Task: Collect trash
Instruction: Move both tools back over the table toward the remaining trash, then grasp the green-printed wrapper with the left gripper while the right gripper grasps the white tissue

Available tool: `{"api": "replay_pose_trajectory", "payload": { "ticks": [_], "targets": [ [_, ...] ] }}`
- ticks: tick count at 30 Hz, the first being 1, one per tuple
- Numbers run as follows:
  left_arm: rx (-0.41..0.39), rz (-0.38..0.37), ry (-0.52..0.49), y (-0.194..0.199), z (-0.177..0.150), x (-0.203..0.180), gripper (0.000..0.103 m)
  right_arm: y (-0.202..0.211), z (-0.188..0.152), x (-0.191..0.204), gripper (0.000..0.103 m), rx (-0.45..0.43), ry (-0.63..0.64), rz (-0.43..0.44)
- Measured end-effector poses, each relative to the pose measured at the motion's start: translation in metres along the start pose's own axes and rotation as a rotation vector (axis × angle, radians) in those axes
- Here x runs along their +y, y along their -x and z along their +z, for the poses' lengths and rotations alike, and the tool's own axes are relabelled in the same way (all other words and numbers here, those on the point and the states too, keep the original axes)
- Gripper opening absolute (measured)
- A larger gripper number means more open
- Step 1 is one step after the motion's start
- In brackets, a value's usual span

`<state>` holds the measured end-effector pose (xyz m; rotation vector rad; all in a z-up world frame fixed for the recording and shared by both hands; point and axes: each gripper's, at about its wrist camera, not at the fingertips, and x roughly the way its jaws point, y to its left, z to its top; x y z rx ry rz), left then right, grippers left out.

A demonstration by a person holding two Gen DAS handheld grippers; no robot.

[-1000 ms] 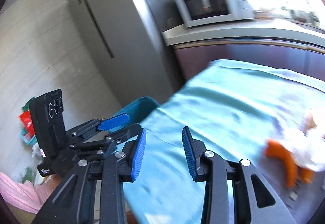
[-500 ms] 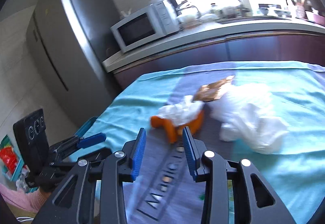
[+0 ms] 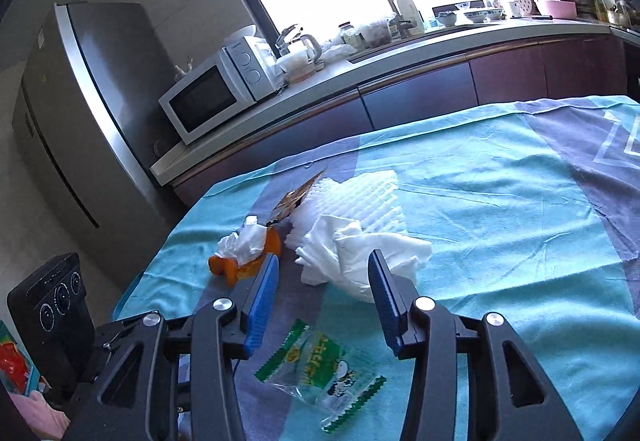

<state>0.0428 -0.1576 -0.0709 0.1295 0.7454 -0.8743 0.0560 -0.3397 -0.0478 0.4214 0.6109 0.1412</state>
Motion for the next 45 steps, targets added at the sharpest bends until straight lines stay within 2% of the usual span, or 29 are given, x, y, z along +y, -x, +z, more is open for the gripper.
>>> {"api": "replay_pose_trajectory", "payload": {
  "ticks": [2, 7, 10, 13, 19, 21, 24, 29, 32, 37, 45],
  "targets": [
    [0.023, -0.018, 0.002, -0.011, 0.004, -0.004, 0.064, -0.002, 0.000, -0.007, 0.052, 0.003, -0.020, -0.004],
    [0.067, -0.039, 0.008, -0.031, 0.012, -0.012, 0.063, -0.011, 0.002, -0.018, 0.057, 0.021, -0.034, -0.011],
    [0.100, -0.040, 0.019, -0.042, 0.015, -0.014, 0.057, -0.019, 0.004, -0.021, 0.064, 0.032, -0.039, -0.021],
    [0.114, -0.059, 0.045, -0.048, 0.017, -0.011, 0.048, -0.027, 0.007, -0.022, 0.068, 0.048, -0.038, -0.026],
    [0.136, -0.084, 0.077, -0.053, 0.018, -0.006, 0.018, -0.042, 0.010, -0.018, 0.069, 0.093, -0.015, -0.035],
    [0.136, -0.086, 0.081, -0.054, 0.018, -0.005, 0.017, -0.044, 0.008, -0.017, 0.066, 0.104, -0.013, -0.037],
    [0.127, -0.086, 0.086, -0.052, 0.018, -0.004, 0.015, -0.046, 0.006, -0.018, 0.054, 0.118, -0.023, -0.042],
    [0.102, -0.090, 0.090, -0.041, 0.013, 0.000, 0.012, -0.044, 0.004, -0.019, 0.025, 0.118, -0.024, -0.030],
    [0.086, -0.087, 0.098, -0.033, 0.012, 0.004, 0.011, -0.040, 0.004, -0.018, 0.017, 0.110, -0.021, -0.025],
    [0.051, -0.073, 0.109, -0.013, 0.008, 0.011, 0.011, -0.027, 0.003, -0.015, 0.012, 0.090, -0.021, -0.011],
    [0.001, -0.037, 0.144, 0.018, 0.001, 0.031, 0.011, -0.006, 0.000, -0.013, 0.012, 0.060, -0.036, -0.008]
  ]
}}
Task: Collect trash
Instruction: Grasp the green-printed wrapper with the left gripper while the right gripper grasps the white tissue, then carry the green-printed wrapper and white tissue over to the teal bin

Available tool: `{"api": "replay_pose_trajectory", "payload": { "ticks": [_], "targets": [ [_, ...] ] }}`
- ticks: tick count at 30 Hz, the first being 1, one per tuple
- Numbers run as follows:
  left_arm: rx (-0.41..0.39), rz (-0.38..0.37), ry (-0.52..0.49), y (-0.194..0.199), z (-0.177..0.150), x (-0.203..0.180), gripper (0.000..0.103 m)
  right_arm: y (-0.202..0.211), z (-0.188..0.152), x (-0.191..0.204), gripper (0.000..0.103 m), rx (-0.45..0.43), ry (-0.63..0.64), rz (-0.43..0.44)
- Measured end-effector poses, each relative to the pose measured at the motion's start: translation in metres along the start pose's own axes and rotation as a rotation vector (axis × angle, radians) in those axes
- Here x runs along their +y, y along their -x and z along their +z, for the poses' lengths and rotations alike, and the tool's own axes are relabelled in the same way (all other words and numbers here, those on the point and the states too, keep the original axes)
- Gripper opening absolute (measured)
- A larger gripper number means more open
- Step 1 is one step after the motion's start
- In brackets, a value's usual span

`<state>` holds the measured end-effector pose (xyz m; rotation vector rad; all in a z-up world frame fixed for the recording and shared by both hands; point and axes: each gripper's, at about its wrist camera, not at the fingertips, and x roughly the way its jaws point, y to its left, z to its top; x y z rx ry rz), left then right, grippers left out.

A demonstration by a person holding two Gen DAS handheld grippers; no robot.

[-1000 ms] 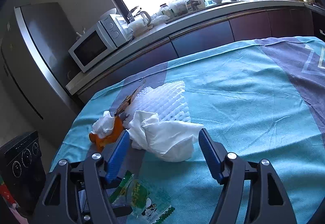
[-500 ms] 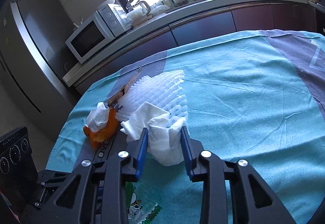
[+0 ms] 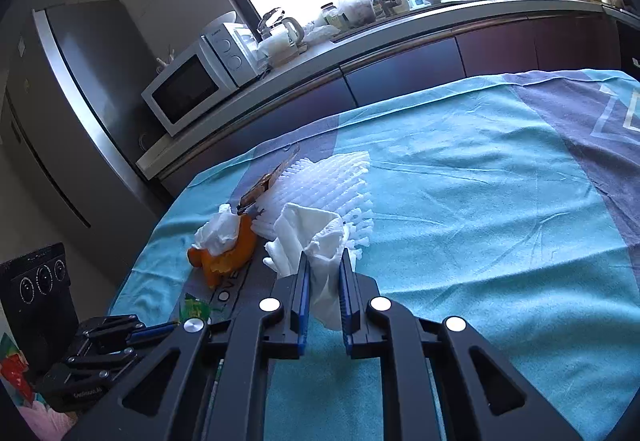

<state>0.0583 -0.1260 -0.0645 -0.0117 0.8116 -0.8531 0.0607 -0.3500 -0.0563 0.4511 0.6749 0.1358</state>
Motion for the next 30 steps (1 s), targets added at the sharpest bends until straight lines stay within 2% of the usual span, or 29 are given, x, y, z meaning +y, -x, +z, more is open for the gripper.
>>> {"api": "replay_pose_trajectory", "payload": {
  "ticks": [7, 14, 30],
  "targets": [
    [-0.039, 0.034, 0.040, 0.027, -0.006, 0.022, 0.011, 0.012, -0.002, 0.014, 0.012, -0.021, 0.023, 0.038],
    [-0.075, 0.070, 0.087, 0.050, -0.014, 0.044, 0.011, 0.014, -0.002, 0.050, 0.012, -0.019, 0.086, 0.114],
    [-0.151, 0.174, 0.170, 0.110, -0.034, 0.086, 0.011, -0.022, -0.003, 0.124, 0.012, 0.043, 0.177, 0.256]
  ]
}}
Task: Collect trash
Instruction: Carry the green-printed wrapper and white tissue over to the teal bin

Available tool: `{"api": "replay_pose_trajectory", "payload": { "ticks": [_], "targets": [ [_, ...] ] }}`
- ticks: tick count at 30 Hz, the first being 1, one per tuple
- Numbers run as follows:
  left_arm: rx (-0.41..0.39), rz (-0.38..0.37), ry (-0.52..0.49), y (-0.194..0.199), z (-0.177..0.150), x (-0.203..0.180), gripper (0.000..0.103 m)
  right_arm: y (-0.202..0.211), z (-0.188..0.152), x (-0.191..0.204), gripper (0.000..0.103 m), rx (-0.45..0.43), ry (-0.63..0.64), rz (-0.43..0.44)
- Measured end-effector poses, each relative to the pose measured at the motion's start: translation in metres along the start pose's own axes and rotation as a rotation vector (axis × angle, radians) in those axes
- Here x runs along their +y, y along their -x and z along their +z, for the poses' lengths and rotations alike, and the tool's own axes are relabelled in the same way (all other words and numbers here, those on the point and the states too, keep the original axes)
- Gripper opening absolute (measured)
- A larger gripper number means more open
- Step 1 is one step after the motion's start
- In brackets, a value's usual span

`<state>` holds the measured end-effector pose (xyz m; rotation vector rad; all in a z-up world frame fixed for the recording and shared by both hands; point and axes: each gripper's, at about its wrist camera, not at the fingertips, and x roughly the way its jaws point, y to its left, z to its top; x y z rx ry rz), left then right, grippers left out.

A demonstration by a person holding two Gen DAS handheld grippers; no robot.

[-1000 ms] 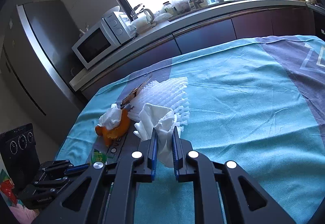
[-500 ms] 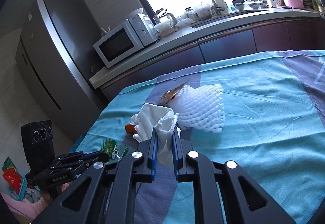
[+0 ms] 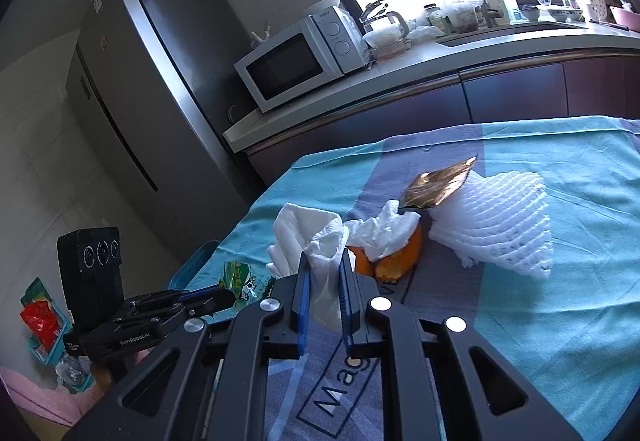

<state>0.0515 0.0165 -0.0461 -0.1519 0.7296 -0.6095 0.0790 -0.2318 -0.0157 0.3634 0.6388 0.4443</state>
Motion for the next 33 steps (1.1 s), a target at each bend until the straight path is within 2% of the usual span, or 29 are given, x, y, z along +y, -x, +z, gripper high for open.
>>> {"api": "replay_pose_trajectory", "payload": {
  "ticks": [9, 18, 33],
  "targets": [
    [-0.055, 0.080, 0.083, 0.036, -0.004, 0.039, 0.011, -0.041, 0.010, 0.033, 0.012, 0.050, 0.048, 0.086],
    [-0.125, 0.197, 0.180, 0.084, -0.014, 0.089, 0.011, -0.084, 0.018, 0.073, 0.012, 0.112, 0.102, 0.184],
    [-0.208, 0.368, 0.313, 0.144, -0.029, 0.163, 0.011, -0.149, 0.024, 0.148, 0.012, 0.199, 0.214, 0.276]
  ]
}}
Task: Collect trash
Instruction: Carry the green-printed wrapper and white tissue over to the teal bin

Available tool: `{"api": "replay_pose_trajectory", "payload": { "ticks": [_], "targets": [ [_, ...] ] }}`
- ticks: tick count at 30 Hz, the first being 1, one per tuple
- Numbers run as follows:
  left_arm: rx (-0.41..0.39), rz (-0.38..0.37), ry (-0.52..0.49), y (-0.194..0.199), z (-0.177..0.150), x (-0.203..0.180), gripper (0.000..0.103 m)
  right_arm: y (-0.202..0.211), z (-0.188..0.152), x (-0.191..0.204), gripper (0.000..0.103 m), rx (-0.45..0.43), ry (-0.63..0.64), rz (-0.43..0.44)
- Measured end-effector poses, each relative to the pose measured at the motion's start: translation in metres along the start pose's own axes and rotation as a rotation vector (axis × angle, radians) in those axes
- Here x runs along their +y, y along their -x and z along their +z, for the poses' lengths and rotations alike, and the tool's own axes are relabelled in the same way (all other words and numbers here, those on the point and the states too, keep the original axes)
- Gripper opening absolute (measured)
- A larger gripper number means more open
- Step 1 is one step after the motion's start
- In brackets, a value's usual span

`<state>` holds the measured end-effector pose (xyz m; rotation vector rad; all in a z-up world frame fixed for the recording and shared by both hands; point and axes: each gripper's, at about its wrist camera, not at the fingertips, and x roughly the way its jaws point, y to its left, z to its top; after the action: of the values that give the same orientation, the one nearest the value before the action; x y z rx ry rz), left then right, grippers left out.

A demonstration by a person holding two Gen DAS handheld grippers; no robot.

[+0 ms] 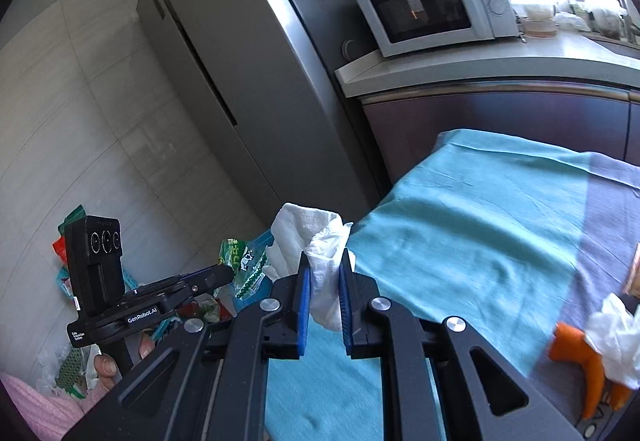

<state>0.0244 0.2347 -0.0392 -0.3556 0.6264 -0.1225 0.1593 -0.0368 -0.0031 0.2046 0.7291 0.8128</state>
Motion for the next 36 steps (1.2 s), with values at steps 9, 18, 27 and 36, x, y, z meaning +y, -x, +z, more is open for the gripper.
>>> {"api": "replay_pose_trajectory", "payload": {
  "ticks": [9, 18, 27, 36],
  "targets": [
    [-0.013, 0.081, 0.065, 0.001, 0.006, 0.045, 0.011, -0.039, 0.015, 0.019, 0.012, 0.041, 0.035, 0.021],
    [0.003, 0.134, 0.124, -0.008, 0.004, 0.079, 0.011, -0.078, 0.023, 0.029, 0.012, 0.089, 0.035, 0.014],
    [0.022, 0.177, 0.165, -0.021, 0.001, 0.102, 0.011, -0.118, 0.027, 0.044, 0.012, 0.139, 0.071, -0.001],
    [0.053, 0.215, 0.193, -0.040, -0.004, 0.116, 0.011, -0.151, 0.026, 0.059, 0.013, 0.186, 0.105, -0.016]
  ]
}}
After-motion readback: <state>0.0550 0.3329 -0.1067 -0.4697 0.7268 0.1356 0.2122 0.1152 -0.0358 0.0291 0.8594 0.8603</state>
